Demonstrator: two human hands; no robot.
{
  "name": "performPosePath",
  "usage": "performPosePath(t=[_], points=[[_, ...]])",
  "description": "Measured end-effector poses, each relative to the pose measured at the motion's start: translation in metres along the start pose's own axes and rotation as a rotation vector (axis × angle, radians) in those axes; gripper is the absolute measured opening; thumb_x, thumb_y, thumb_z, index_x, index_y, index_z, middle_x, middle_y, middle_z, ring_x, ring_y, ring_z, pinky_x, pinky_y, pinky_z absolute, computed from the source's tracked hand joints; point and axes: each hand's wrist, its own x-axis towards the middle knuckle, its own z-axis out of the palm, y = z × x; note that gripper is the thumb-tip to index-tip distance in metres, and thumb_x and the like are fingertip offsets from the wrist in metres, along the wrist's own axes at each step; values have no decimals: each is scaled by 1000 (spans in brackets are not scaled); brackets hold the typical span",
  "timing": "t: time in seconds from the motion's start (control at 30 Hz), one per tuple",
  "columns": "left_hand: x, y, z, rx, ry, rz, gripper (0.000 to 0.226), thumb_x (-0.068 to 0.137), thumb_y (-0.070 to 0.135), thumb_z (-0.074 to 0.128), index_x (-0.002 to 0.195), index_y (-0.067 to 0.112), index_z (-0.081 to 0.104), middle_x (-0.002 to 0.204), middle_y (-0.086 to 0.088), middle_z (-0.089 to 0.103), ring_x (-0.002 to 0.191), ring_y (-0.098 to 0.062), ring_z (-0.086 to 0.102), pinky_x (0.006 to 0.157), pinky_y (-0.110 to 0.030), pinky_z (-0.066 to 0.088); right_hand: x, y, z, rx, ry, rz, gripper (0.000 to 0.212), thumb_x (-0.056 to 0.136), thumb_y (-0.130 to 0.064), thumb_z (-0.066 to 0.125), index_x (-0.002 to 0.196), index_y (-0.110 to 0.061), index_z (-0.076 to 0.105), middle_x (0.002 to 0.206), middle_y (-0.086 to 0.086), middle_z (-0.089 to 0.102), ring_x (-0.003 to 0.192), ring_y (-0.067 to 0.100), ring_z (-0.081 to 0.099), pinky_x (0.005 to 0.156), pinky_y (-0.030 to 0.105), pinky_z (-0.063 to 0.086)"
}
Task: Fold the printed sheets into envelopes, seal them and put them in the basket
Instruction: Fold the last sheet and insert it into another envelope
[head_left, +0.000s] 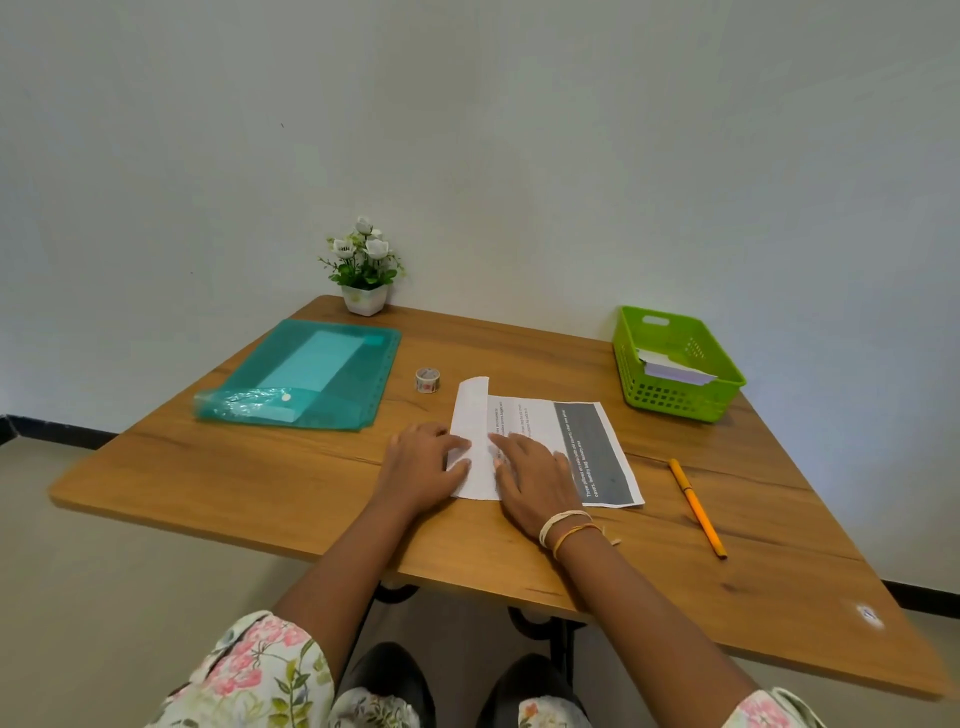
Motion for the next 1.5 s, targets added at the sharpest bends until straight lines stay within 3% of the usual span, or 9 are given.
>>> performPosePath(t=[0.23, 0.37, 0.5, 0.67, 0.97, 1.07, 1.17, 1.33, 1.5], points=[[9, 1, -2, -97, -50, -41, 37, 97, 36, 45, 133, 32, 50, 141, 8, 51, 130, -12, 42, 106, -40, 24, 2, -1, -4, -20, -96, -106, 42, 98, -38, 36, 139, -33, 44, 150, -7, 38, 139, 12, 29, 113, 46, 21], [25, -2, -6, 60, -242, -31, 53, 101, 41, 38, 151, 27, 27, 159, 6, 22, 146, -14, 19, 117, -51, 12, 2, 0, -5, -8, -112, -103, 43, 98, -41, 37, 139, -34, 44, 151, -8, 36, 141, 13, 28, 115, 47, 19], [43, -5, -16, 147, -398, 62, 61, 101, 47, 36, 154, 24, 16, 162, 7, 2, 149, -15, 3, 117, -55, 4, 4, 2, -3, 10, -111, -102, 43, 97, -43, 39, 138, -35, 46, 151, -9, 38, 140, 13, 30, 114, 47, 21], [67, -17, -27, 144, -522, 60, 69, 96, 55, 43, 154, 30, 16, 162, 7, 11, 148, -19, 13, 118, -50, 9, 5, 3, -1, 10, -124, -94, 44, 97, -45, 38, 139, -36, 44, 151, -11, 36, 140, 13, 29, 116, 46, 20], [96, -35, -26, 219, -615, 73, 96, 79, 72, 52, 154, 34, 5, 163, 5, 5, 149, -26, 11, 118, -56, 14, 6, 6, -1, 30, -111, -91, 43, 94, -47, 42, 137, -37, 47, 148, -12, 41, 137, 13, 33, 114, 42, 23], [99, -36, -26, 224, -614, 87, 99, 78, 72, 53, 154, 34, 3, 163, 5, 2, 149, -27, 7, 118, -57, 10, 16, -2, -4, 63, -55, -67, 35, 88, -46, 51, 119, -34, 62, 129, -7, 57, 117, 17, 48, 97, 36, 40], [94, -40, -21, 205, -579, 118, 93, 83, 70, 49, 154, 32, 2, 163, 5, 0, 149, -25, 3, 119, -56, 4, 49, -16, -9, 72, -109, 7, 22, 86, -43, 56, 95, -25, 67, 105, 1, 58, 100, 21, 53, 86, 38, 47], [93, -44, -17, 142, -566, 110, 97, 81, 72, 51, 154, 33, 2, 163, 7, -1, 150, -21, 1, 118, -55, -3, 104, -23, -6, 215, -184, 101, 10, 84, -25, 66, 87, -18, 73, 101, 5, 67, 96, 21, 61, 78, 26, 43], [95, -45, -15, 131, -552, 110, 103, 76, 73, 57, 154, 33, 4, 163, 8, 2, 149, -19, 4, 118, -55, -3, 132, -23, 11, 257, -126, 205, 12, 82, -34, 69, 88, -25, 73, 99, 2, 70, 96, 22, 62, 84, 33, 49]])
